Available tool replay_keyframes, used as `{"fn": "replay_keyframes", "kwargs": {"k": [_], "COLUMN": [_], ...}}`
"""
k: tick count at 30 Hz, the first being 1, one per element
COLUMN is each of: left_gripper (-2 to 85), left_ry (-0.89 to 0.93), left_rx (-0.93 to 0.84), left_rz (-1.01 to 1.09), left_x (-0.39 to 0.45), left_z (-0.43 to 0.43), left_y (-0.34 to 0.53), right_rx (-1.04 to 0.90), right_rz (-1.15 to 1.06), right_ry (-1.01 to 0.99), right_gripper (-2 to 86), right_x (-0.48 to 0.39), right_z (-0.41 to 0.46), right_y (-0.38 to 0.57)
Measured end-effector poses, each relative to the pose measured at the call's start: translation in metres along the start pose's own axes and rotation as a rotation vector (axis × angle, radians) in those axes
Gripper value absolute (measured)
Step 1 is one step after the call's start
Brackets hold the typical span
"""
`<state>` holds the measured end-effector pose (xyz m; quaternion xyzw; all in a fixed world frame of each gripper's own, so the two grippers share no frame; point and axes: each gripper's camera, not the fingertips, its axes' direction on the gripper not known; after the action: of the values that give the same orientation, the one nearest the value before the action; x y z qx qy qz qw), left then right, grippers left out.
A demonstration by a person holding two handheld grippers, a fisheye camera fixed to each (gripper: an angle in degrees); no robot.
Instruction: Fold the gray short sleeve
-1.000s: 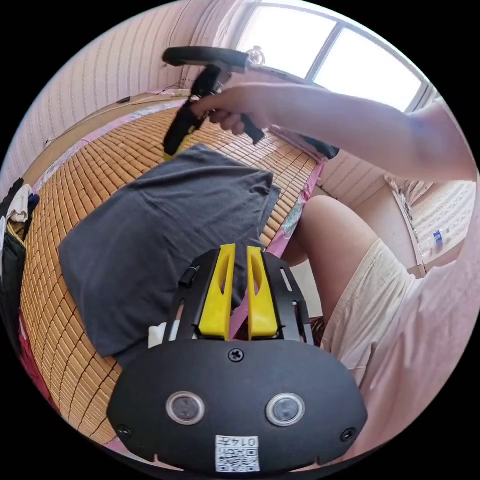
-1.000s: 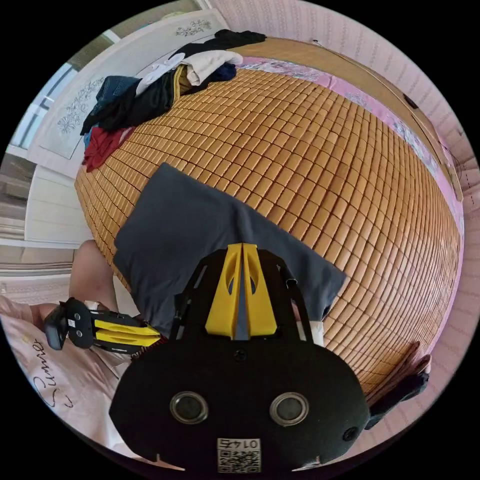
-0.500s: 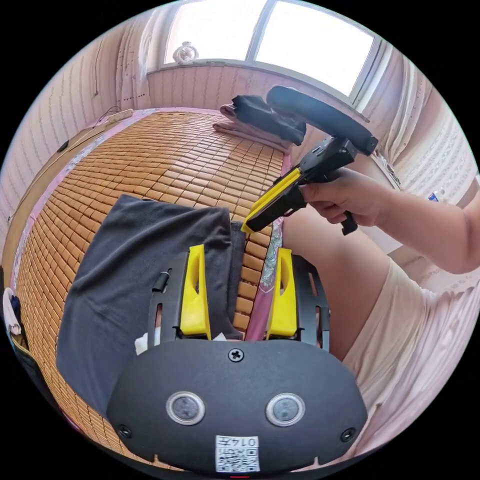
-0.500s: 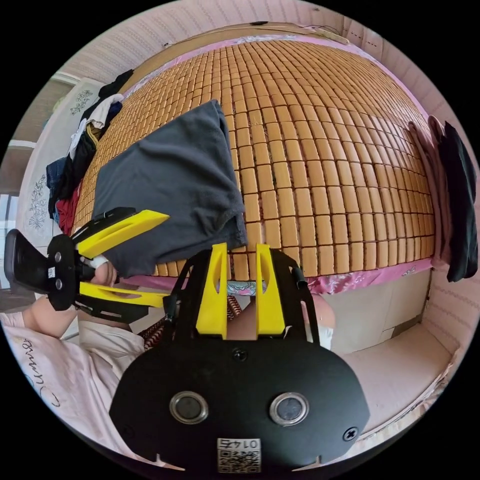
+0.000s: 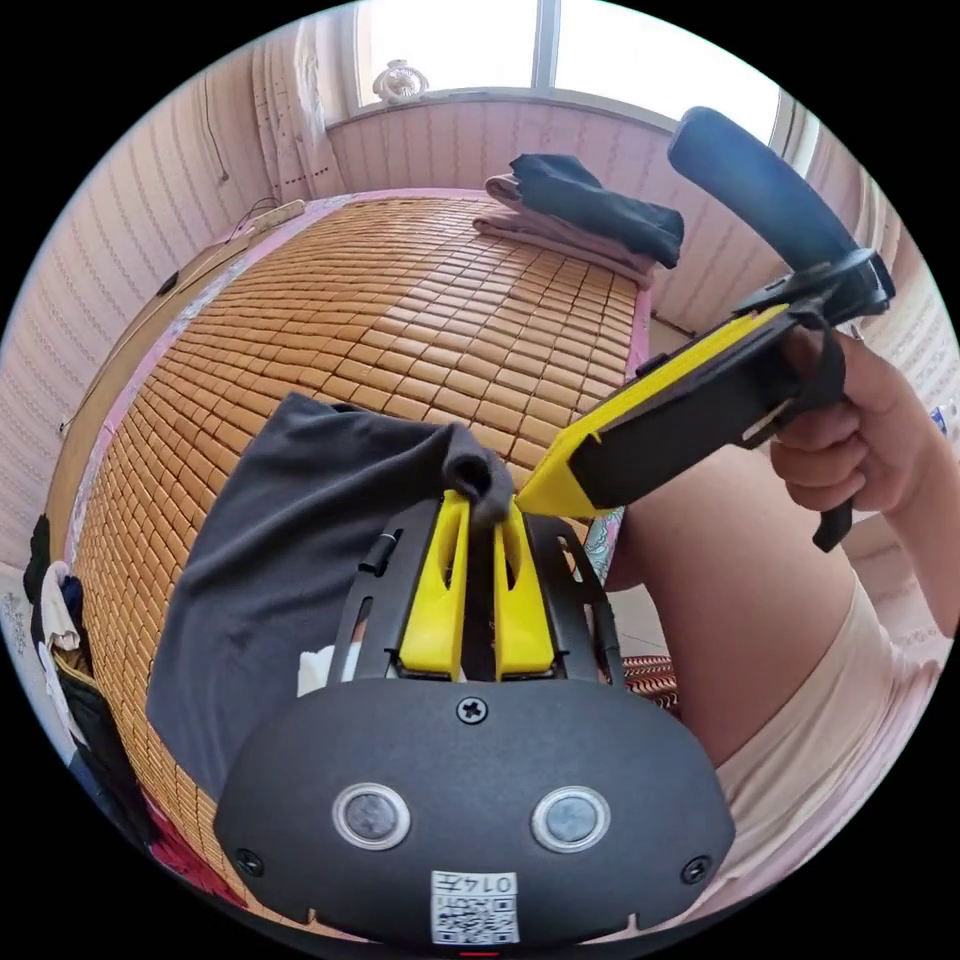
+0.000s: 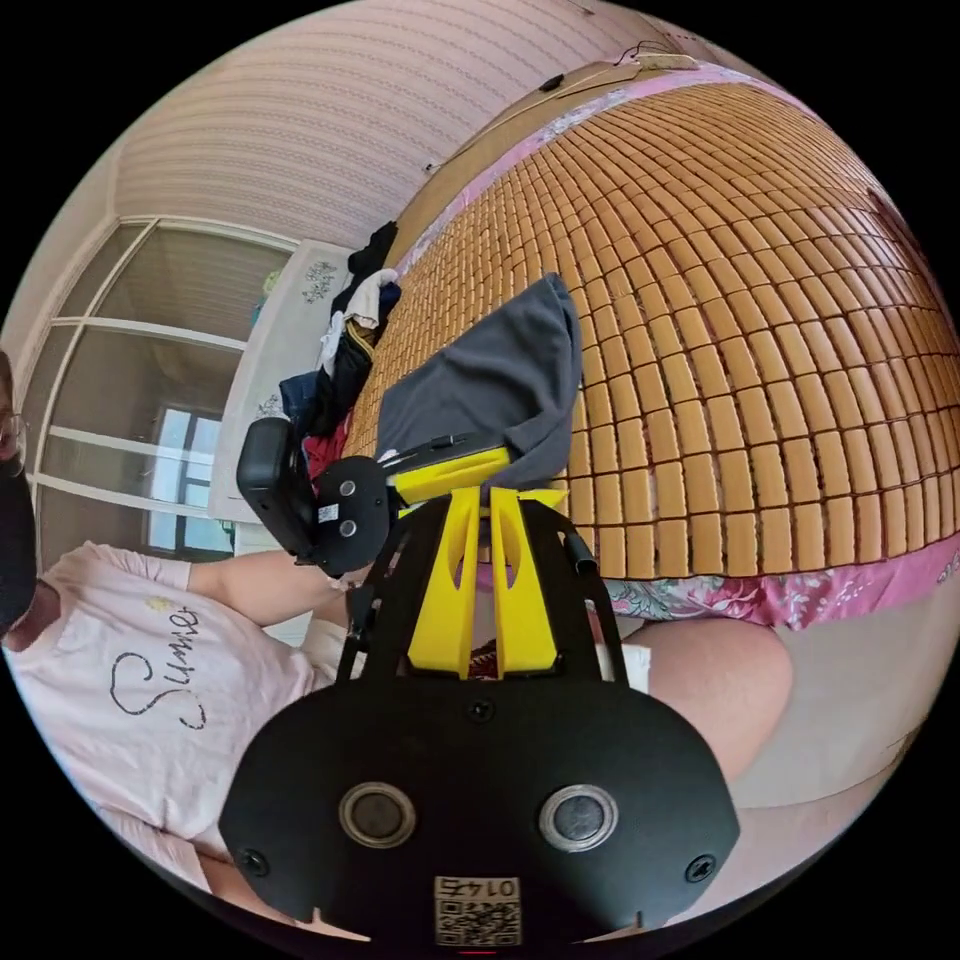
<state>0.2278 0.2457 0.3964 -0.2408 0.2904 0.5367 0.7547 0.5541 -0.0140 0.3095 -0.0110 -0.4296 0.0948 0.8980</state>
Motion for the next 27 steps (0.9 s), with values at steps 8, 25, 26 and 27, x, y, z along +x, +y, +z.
{"fn": "replay_keyframes", "kwargs": {"k": [8,25,26,27], "left_gripper": [2.6,3.4,3.5,3.5], "left_ry": [0.171,0.362,0.413,0.439], "left_rx": [0.116,0.296,0.324,0.329], "left_rz": [0.000,-0.008,-0.055,-0.077], "left_x": [0.004,-0.006,-0.012,-0.015], "left_z": [-0.066,-0.101,-0.099,-0.098], "left_y": [0.058,0.098,0.098,0.098], "right_rx": [0.139,0.516,0.519,0.517], "right_rz": [0.316,0.383,0.331,0.303], "right_ry": [-0.191,-0.442,-0.398,-0.371], "right_gripper": [15.4,1.6,1.5,1.5], "right_x": [0.058,0.078,0.064,0.056], "right_z": [-0.035,-0.087,-0.099,-0.103], "right_y": [0.028,0.045,0.043,0.041]}}
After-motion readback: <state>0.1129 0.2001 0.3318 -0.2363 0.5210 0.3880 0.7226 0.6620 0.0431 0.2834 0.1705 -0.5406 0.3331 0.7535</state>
